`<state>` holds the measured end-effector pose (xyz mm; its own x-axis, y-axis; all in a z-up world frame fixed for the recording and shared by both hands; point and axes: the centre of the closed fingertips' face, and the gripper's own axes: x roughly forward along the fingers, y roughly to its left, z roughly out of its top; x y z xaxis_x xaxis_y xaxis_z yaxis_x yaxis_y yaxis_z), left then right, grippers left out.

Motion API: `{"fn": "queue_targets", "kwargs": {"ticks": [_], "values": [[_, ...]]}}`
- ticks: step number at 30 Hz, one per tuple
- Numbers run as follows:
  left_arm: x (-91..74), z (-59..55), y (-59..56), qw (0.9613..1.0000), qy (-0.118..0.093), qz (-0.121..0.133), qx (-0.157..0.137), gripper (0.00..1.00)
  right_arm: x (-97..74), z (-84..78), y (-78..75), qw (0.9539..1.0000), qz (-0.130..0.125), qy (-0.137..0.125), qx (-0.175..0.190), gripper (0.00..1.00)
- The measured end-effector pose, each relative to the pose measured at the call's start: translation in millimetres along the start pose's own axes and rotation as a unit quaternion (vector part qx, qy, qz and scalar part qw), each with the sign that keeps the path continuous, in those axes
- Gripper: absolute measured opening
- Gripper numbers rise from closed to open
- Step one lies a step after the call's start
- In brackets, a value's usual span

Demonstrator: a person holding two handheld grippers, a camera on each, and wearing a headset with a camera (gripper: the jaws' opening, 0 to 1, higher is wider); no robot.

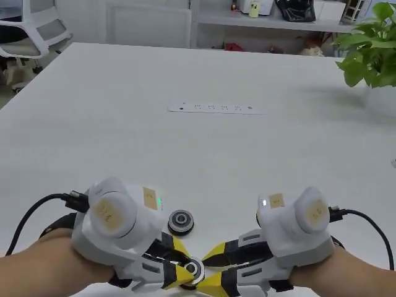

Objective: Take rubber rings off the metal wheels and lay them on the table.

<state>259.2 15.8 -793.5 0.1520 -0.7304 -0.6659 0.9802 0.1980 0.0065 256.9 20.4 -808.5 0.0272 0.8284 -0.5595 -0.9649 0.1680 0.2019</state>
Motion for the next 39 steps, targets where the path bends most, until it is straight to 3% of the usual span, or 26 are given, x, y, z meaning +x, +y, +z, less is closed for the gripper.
{"fn": "queue_targets", "kwargs": {"ticks": [11, 39], "values": [[-0.3, -0.4, -0.4, 1.0, -0.003, 0.002, 0.002, 0.14, -1.8, -2.2, -0.8, 0.9997, -0.004, 0.006, -0.022, 0.16], [0.0, -0.4, 0.7, 0.9999, -0.007, 0.008, 0.0, 0.13, -3.6, -5.2, -2.7, 0.9997, -0.005, 0.011, -0.021, 0.09]]}}
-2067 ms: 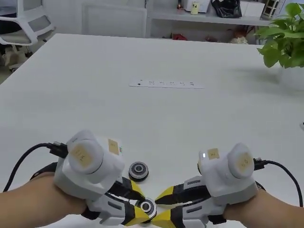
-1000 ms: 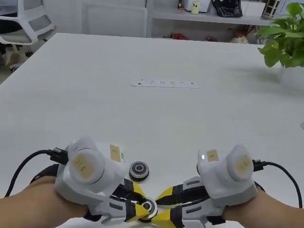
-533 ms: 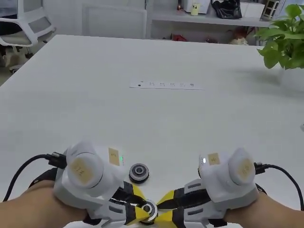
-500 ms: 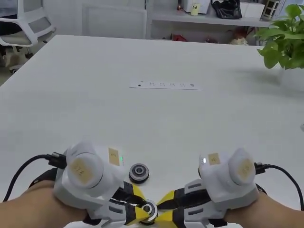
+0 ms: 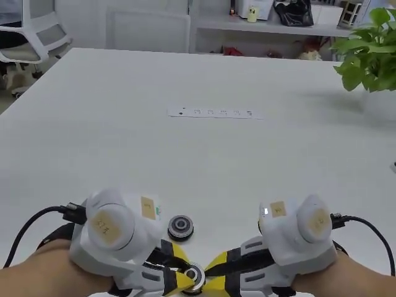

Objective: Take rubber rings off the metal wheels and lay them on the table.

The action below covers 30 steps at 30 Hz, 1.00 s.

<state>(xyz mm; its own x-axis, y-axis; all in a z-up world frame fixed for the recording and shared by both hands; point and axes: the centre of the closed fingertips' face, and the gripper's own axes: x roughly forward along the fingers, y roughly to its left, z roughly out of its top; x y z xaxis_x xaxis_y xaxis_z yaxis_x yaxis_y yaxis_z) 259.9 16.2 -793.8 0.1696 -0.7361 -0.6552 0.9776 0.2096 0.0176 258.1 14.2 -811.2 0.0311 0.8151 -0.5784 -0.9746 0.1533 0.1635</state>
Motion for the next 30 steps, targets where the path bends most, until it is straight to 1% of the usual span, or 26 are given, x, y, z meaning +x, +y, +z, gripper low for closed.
{"fn": "queue_targets", "kwargs": {"ticks": [2, 3, 11, 15, 19, 21, 22, 24, 30], "values": [[0.0, 0.1, -0.1, 1.0, 0.0, 0.0, 0.0, 0.13, -1.1, -1.4, -1.1, 0.9999, -0.005, 0.002, -0.01, 0.03], [0.0, 0.1, -0.3, 1.0, -0.001, 0.0, 0.0, 0.13, -1.0, -1.5, -0.3, 1.0, -0.004, 0.002, -0.007, 0.02], [0.0, -0.1, -0.5, 1.0, 0.0, 0.0, 0.004, 0.13, -0.9, -1.4, -1.8, 0.9999, -0.004, -0.001, 0.015, 0.0], [-0.1, -0.3, -0.3, 1.0, 0.001, 0.002, 0.005, 0.13, -1.3, -1.9, -3.3, 0.999, -0.005, -0.007, 0.044, 0.0], [-0.1, -0.3, -0.6, 1.0, 0.001, 0.004, 0.007, 0.13, -2.3, -2.0, -4.5, 0.9971, -0.004, -0.017, 0.075, 0.0], [0.0, -0.3, -0.5, 0.9999, 0.002, 0.006, 0.009, 0.13, -3.0, -0.2, -5.4, 0.9954, -0.003, -0.026, 0.092, 0.0], [0.0, -0.3, -0.3, 0.9999, 0.002, 0.006, 0.008, 0.13, -3.4, -1.5, -5.5, 0.9954, -0.004, -0.023, 0.093, 0.0], [0.1, -0.2, -0.2, 0.9999, 0.002, 0.006, 0.008, 0.13, -4.1, -0.5, -6.5, 0.9945, -0.004, -0.029, 0.101, 0.0], [0.4, -0.1, -0.1, 0.9999, 0.003, 0.008, 0.008, 0.13, -8.2, 2.4, -10.7, 0.987, -0.002, -0.055, 0.151, 0.0]]}}
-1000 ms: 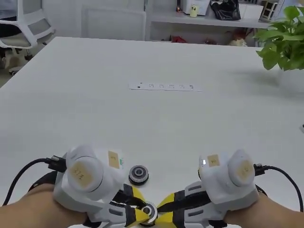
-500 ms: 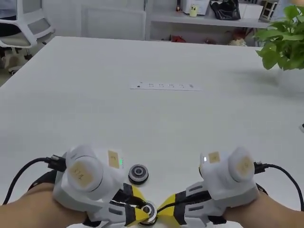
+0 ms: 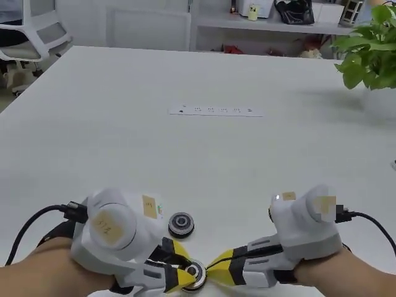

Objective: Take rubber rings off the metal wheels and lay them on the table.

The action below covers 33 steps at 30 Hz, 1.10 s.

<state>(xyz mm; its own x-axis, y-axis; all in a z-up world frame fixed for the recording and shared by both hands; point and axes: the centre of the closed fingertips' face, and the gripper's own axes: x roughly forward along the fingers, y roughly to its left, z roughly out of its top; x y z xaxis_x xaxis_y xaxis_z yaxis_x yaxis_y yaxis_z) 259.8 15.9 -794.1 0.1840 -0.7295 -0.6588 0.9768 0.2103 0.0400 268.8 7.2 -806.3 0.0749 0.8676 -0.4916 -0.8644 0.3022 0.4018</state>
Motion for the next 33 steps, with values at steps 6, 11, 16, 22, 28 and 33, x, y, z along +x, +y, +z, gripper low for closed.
{"fn": "queue_targets", "kwargs": {"ticks": [6, 11, 16, 22, 28, 33], "values": [[0.4, 0.0, 0.2, 1.0, 0.001, 0.002, 0.0, 0.13, -1.1, 5.8, 1.9, 0.9997, 0.004, -0.016, 0.019, 0.0], [0.6, 0.1, 0.5, 1.0, 0.003, 0.004, 0.001, 0.13, -1.6, 8.2, 1.8, 0.9991, 0.008, -0.025, 0.034, 0.0], [0.7, 0.1, 0.7, 1.0, 0.004, 0.006, -0.001, 0.12, -1.7, 8.9, 2.2, 0.9986, 0.011, -0.03, 0.042, 0.0], [0.7, 0.1, 0.6, 0.9999, 0.008, 0.008, -0.002, 0.12, -1.8, 10.3, 4.5, 0.9982, 0.016, -0.032, 0.048, 0.0], [0.6, 0.0, 0.3, 0.9999, 0.009, 0.009, -0.001, 0.12, -1.5, 10.9, 5.9, 0.9979, 0.019, -0.032, 0.053, 0.0], [0.5, 0.0, -0.3, 0.9999, 0.01, 0.01, -0.001, 0.12, -0.9, 11.9, 9.1, 0.998, 0.024, -0.032, 0.05, 0.0]]}}
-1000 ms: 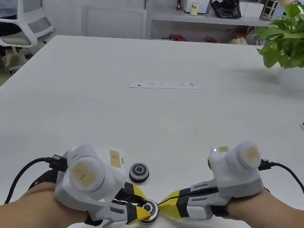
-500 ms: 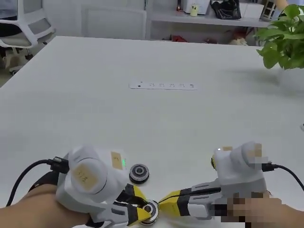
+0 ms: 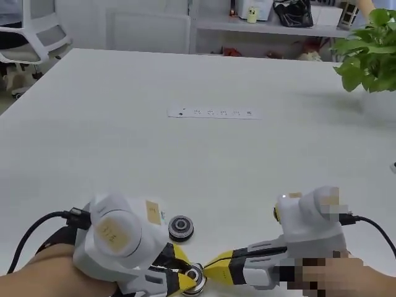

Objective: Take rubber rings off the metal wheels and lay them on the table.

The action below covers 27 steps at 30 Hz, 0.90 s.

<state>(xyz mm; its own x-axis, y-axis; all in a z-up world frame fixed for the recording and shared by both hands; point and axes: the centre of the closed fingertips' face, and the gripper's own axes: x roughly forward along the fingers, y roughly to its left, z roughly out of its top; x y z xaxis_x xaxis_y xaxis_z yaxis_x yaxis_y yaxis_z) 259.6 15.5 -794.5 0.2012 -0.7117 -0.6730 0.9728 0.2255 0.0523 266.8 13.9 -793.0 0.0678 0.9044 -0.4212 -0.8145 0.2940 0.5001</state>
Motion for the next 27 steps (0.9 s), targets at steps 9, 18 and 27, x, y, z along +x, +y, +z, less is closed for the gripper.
{"fn": "queue_targets", "kwargs": {"ticks": [9, 18, 27], "values": [[0.1, -0.1, -0.2, 1.0, 0.001, 0.0, 0.0, 0.12, 0.7, 0.3, 2.1, 1.0, 0.004, 0.001, -0.004, 0.0], [0.0, 0.1, -0.2, 1.0, 0.001, -0.001, 0.0, 0.12, 2.4, 0.3, 3.4, 0.9999, 0.009, 0.002, -0.005, 0.0], [-0.1, 0.0, -0.5, 1.0, 0.001, -0.002, 0.001, 0.12, 3.9, 1.2, 7.2, 0.9999, 0.014, 0.002, -0.007, 0.0]]}}
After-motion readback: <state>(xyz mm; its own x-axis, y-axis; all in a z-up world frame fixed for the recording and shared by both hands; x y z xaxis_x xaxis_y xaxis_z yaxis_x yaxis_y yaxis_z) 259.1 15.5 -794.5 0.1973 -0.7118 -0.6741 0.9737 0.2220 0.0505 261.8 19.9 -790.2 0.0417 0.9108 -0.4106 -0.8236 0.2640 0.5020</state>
